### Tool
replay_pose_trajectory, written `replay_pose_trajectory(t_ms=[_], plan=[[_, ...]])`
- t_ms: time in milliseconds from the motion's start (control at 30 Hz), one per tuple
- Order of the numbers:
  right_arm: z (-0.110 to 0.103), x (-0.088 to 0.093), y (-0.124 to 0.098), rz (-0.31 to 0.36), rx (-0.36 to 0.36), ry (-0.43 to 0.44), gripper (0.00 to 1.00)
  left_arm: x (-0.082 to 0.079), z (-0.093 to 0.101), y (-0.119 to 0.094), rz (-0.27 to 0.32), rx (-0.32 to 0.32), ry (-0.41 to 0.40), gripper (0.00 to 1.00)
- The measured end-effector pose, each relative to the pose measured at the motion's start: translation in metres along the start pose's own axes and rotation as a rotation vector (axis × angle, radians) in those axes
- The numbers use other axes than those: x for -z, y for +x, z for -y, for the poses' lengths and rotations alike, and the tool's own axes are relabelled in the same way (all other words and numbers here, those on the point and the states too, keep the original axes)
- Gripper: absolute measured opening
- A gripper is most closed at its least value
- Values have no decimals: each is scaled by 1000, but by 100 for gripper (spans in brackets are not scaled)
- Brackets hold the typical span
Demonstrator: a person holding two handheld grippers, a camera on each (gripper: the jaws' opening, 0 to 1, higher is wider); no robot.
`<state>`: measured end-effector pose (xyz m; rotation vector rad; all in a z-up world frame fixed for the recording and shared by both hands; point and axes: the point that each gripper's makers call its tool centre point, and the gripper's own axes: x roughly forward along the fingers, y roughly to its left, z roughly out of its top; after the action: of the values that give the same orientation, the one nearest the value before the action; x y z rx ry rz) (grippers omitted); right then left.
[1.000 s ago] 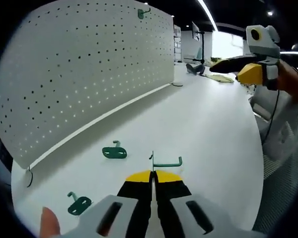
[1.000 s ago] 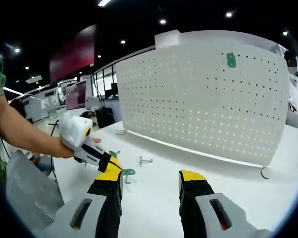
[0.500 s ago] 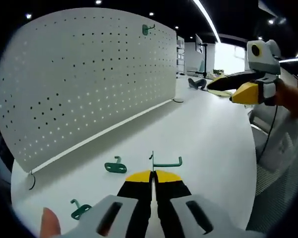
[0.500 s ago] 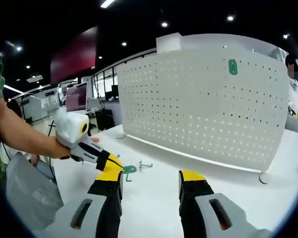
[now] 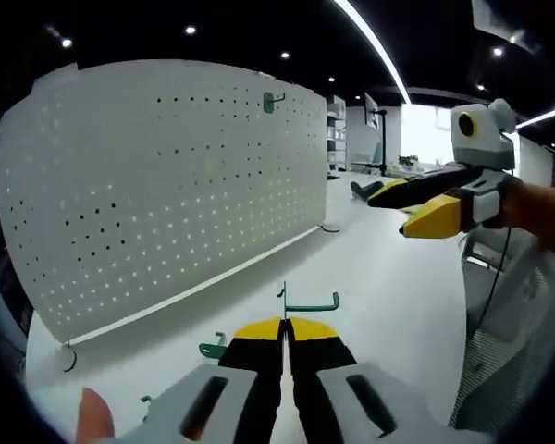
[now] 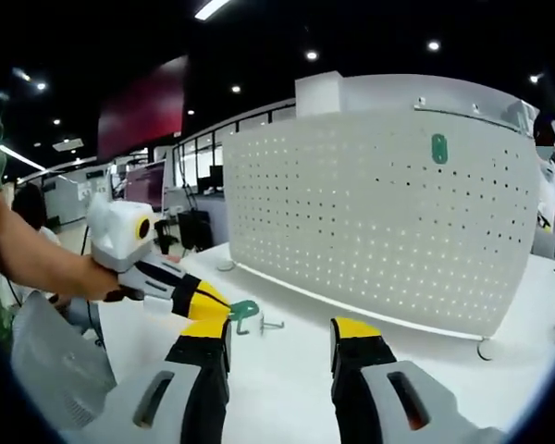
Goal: Insert the hook assembly into the mounting plate slot until the hook locks in place.
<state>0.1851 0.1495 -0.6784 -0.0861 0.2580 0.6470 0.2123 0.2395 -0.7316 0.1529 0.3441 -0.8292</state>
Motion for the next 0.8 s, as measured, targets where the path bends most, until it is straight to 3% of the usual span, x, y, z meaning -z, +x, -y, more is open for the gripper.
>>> replay_pose_trajectory(t_ms=[467, 800], plan=[[-12, -18, 4, 31, -19, -20, 41, -47, 8, -20, 139, -13, -49, 2], [-20, -32, 5, 59, -33, -12, 36, -71, 19, -27, 201, 1, -44, 2]])
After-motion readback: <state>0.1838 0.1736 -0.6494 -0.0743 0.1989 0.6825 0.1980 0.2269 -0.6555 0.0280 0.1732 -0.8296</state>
